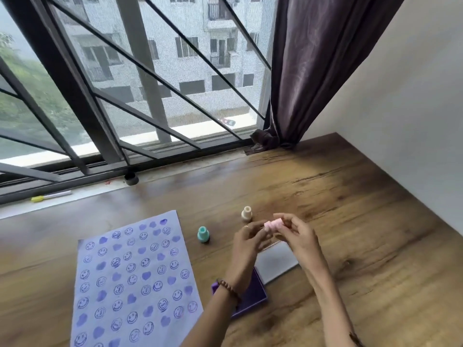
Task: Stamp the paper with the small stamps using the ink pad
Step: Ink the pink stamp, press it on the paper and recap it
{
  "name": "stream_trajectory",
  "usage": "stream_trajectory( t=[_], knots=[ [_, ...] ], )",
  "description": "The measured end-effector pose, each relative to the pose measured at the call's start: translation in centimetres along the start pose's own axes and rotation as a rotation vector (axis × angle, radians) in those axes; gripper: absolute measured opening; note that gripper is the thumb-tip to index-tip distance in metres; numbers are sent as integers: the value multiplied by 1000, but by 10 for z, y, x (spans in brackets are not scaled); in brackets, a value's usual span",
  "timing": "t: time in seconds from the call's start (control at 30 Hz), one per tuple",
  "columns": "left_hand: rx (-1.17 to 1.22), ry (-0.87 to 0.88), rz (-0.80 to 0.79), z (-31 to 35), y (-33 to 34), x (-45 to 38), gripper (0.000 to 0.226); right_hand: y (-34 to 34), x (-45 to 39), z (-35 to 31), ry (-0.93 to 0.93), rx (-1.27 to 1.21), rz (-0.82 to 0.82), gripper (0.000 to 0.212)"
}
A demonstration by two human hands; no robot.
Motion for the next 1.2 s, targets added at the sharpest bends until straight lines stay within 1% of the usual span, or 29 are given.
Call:
stream_trajectory(
  t=[0.07, 0.13, 0.2, 0.23, 0.3, 0.37, 0.4, 0.47, 0.57, 0.63, 0.7, 0.77, 0.83, 0.9, 0.97, 1.0, 1.03, 1.1, 1.2],
  knots=[
    [24, 43, 18, 1, -8, 15, 13, 8, 14, -3, 34, -136, 1, 11],
    [-46, 91, 47, 3, -16, 29, 11, 18, 26, -3, 77, -203, 44, 12],
    [-188, 161, 100, 5, -27, 38, 14, 28, 36, -2, 133, -241, 102, 21],
    [-266, 195, 138, 5, -34, 42, 14, 32, 40, -2, 176, -309, 137, 23],
    [-451, 262, 227, 7, -50, 47, 17, 39, 48, -4, 298, -552, 197, 28],
    [-711, 311, 278, 8, -63, 51, 18, 44, 57, -6, 393, -747, 187, 35],
    [-829, 316, 290, 7, -69, 53, 20, 46, 61, -7, 427, -813, 165, 38],
    [-966, 305, 304, 6, -76, 56, 22, 49, 70, -9, 474, -899, 133, 34],
    [-1071, 283, 277, 3, -81, 58, 30, 52, 79, -11, 485, -953, 131, 25],
    [-1072, 259, 247, 0, -84, 60, 37, 52, 82, -13, 462, -939, 123, 23],
    [-1000, 271, 245, -3, -92, 67, 40, 50, 86, -14, 433, -871, 87, 21],
    [-980, 321, 248, -8, -104, 78, 45, 48, 89, -13, 392, -700, 27, 14],
    [-1066, 345, 213, -17, -118, 88, 60, 48, 94, -12, 317, -372, -40, 9],
    [-1197, 337, 178, -28, -125, 95, 74, 52, 100, -15, 204, 56, -109, 3],
    [-1267, 284, 158, -38, -124, 99, 79, 62, 102, -24, 86, 422, -158, 2],
    [-1271, 267, 161, -42, -121, 100, 78, 67, 103, -31, 31, 560, -186, 4],
    [-1262, 273, 176, -44, -119, 101, 75, 72, 103, -37, -18, 657, -214, 8],
    [-1251, 316, 217, -45, -117, 101, 68, 80, 104, -51, -110, 774, -247, 15],
    [-1234, 343, 239, -49, -118, 101, 64, 85, 102, -67, -245, 863, -216, 18]
  ],
)
Point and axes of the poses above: each hand's wrist, its own x-axis away from the middle knuckle, its own y-axis out of the palm, z = x × y, the point moved 2 cm from there along -x, towards the middle knuckle, and after that the axes turned 8 degrees about -y, right-handed, at the moved point
